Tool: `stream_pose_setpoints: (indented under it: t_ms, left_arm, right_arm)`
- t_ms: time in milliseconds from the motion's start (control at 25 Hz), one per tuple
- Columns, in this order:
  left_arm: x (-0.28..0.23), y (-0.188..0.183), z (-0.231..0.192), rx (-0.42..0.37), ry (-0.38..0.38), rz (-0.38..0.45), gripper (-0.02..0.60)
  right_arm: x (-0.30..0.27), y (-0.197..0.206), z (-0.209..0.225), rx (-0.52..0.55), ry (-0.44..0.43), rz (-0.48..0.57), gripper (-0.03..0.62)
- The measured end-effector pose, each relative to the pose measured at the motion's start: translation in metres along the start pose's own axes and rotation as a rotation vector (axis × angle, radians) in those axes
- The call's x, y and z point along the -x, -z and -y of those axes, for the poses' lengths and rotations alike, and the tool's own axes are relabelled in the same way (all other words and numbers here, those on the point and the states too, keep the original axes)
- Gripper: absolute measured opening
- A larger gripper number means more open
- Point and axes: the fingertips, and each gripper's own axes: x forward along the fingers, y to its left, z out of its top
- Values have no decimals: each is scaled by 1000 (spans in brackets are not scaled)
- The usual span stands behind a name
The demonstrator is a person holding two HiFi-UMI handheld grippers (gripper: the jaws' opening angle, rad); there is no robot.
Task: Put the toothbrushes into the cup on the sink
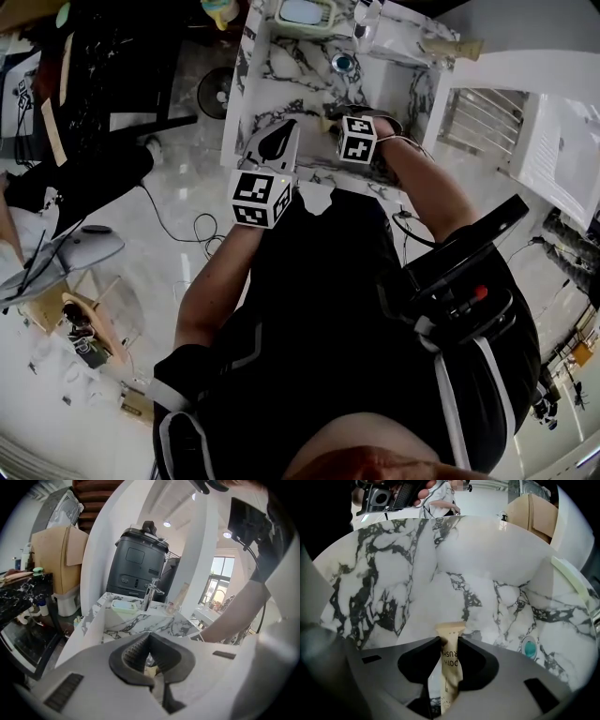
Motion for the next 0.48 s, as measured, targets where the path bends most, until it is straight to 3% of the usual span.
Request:
stream_pose_setpoints:
  t_ms: [160,480]
  left_arm:
    - [3,-8,3,-5,13,18,6]
    - [9,-31,12,-20,42,56,6]
  right_arm:
    - [13,-4,4,-18,44,20,121]
    - [71,-34,22,-149,146,204,118]
